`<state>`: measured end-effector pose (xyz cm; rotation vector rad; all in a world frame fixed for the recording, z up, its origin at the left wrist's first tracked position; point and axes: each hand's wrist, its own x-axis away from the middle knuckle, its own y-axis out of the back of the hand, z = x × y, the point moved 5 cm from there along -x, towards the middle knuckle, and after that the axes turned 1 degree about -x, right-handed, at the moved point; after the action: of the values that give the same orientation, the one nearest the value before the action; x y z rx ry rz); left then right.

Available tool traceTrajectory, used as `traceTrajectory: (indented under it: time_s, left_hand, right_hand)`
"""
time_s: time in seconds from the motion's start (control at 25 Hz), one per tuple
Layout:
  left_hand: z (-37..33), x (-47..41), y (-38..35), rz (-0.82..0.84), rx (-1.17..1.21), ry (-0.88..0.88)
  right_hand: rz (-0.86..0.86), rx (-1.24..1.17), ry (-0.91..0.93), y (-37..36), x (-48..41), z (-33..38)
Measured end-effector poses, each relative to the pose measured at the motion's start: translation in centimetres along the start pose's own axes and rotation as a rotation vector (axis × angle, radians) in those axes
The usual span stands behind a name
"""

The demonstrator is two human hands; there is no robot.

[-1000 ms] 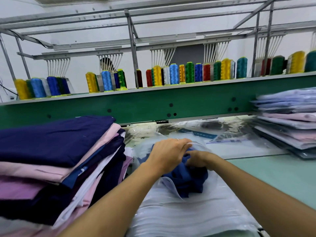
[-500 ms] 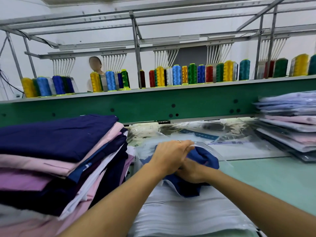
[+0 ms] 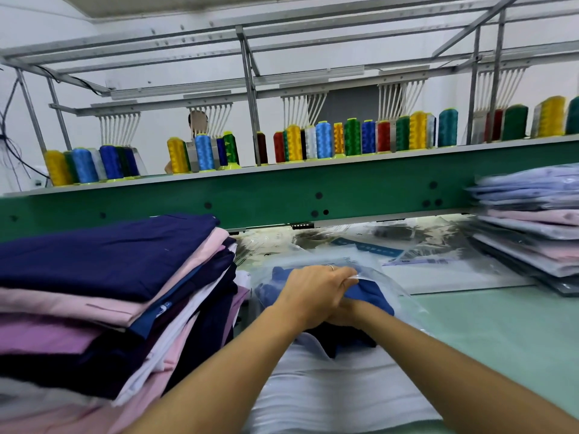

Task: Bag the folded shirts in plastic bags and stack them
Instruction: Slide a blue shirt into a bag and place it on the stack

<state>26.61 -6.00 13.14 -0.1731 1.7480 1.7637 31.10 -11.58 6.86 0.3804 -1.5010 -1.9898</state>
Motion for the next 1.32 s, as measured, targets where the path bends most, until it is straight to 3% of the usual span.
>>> traceTrajectory:
  time_s: [0.2,0.36,0.6,0.72,0.84,0.92,1.0,1.08,1.12,1.2,1.28,1.32]
  left_hand:
    - [0.4,0.8,-0.3,0.018,-0.034,-0.024]
    - [0.2,1.0,-0.6,0.042,-0.087,-0.048]
    - [-0.2,1.4,0.0,0.029,-0.078,-0.045]
    - [-0.5,1.8,-0.5,0.130,-0.084,0.021]
    - [-0.9,3.1,-0.9,0.204,-0.236,0.093]
    - [-2.6,4.4,-0.1,0.016,-0.347,-0.038]
    - [-5.4,6.1,-0.2,-0.238,-0.306,-0.336]
    - [-7.5,7.4,-1.3,-0.248,-0.211,-0.481]
    - [-8.0,7.4,-1.8,-0.191,-0.163,-0.430]
    - [-8.2,6.4,-2.5,-0.102,-0.140,-0.183]
    - [-7.2,5.2,-3.1,0.105,-0.192,0.106]
    - [-6.6,4.8,-3.8,0.221,-0.265,0.191]
  right_hand:
    - [0.329,0.150,-0.025,0.6,4.2,-2.2]
    - [0.063,0.504,-0.037,1.7,4.0,-3.5]
    - [-0.014,0.629,-0.204,2.7,4.4,-5.4]
    - [-0.144,0.603,-0.121,1.1,4.3,-4.6]
    - [-0.154,0.431,-0.100,1.7,4.6,-5.0]
    - [-0.148,0.377,-0.175,1.4,4.7,-6.3]
    - [-0.158,0.378,-0.182,-0.2,4.2,-4.6]
    - [-0.319,0.415,-0.280,-1.3,3.1,-3.5]
    - [-0.339,0.382,-0.287,-1.4,2.8,-3.2]
    - [-0.215,0.359,-0.230,-0.7,2.1,-3.9]
    - [-0.101,0.292,-0.217,0.1,2.4,-5.3]
    - [-0.126,0.253,-0.185,0.8,3.0,-6.2]
